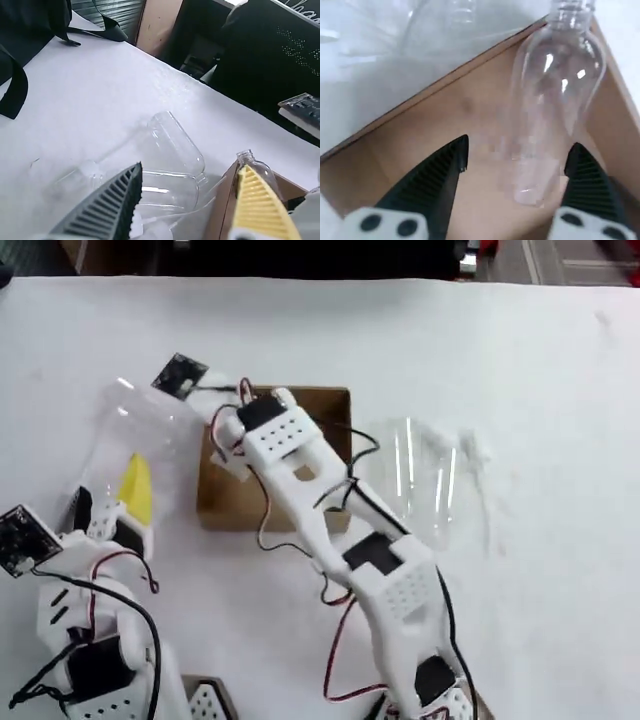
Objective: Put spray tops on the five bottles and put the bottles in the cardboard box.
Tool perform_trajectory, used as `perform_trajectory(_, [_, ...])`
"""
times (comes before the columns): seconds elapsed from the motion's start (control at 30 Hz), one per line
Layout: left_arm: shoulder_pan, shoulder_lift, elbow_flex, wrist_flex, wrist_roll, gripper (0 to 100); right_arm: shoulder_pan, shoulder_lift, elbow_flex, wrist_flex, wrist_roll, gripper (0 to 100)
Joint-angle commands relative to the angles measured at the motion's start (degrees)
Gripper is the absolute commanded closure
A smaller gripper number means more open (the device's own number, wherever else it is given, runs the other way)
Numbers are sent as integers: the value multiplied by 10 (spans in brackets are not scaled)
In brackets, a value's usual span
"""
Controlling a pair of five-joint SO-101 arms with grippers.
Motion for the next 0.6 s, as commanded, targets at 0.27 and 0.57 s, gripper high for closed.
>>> perform_trajectory(0.27, [4,-5,-3,-13,-8,718,9,37,-22,-43,10,936])
perform_trajectory(0.57, [4,-5,-4,-12,-4,718,44,-80,-22,12,9,982])
